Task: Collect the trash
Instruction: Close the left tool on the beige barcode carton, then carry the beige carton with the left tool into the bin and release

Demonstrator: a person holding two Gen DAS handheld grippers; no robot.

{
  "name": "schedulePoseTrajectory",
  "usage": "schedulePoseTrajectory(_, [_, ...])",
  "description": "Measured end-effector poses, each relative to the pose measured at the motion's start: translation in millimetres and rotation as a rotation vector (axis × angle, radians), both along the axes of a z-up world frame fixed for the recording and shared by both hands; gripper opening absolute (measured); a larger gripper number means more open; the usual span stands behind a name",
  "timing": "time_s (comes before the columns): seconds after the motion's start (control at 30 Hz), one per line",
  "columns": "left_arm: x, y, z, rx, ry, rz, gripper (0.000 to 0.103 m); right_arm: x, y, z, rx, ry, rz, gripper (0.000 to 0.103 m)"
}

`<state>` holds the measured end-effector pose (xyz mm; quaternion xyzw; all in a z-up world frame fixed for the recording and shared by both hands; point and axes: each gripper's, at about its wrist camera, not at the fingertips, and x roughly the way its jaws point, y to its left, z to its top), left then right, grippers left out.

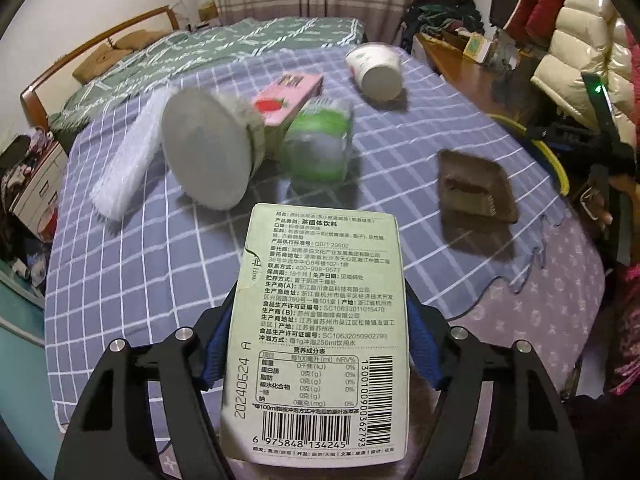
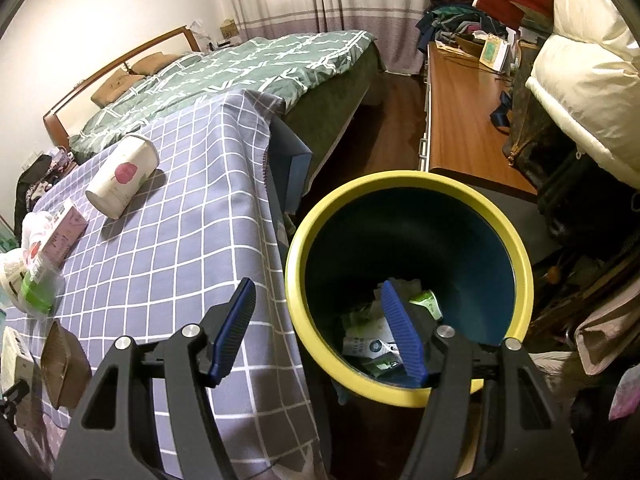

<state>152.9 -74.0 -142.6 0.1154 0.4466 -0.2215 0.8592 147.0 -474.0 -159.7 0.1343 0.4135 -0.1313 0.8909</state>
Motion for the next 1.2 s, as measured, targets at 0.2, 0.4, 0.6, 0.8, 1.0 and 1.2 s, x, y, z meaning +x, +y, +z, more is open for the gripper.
schedulePoseTrajectory(0.2, [-6, -23, 35, -0.023, -0.067, -0.038, 0.072, -22, -13, 6, 0.022, -0.036, -0.014, 0.062])
schedulePoseTrajectory(0.4, [5, -77, 60, -0.068, -0.096, -0.114, 0.072, -51, -36, 16, 0.026, -0.085, -0.047, 0.062])
schedulePoseTrajectory(0.6, [24, -160, 70, -0.095, -0.083, -0.220, 0.072, -84, -63, 23, 0.028, -0.122, -0.085, 0.062])
schedulePoseTrajectory(0.8, [32, -251, 72, -0.104, -0.064, -0.342, 0.072, -110, -79, 26, 0.007, -0.139, -0.123, 0.062])
schedulePoseTrajectory(1.0, [40, -338, 58, -0.103, -0.018, -0.422, 0.072, -128, -94, 21, 0.006, -0.139, -0.163, 0.062])
schedulePoseTrajectory(1.2, [48, -396, 39, -0.091, 0.003, -0.442, 0.072, -141, -105, 14, 0.018, -0.130, -0.192, 0.062])
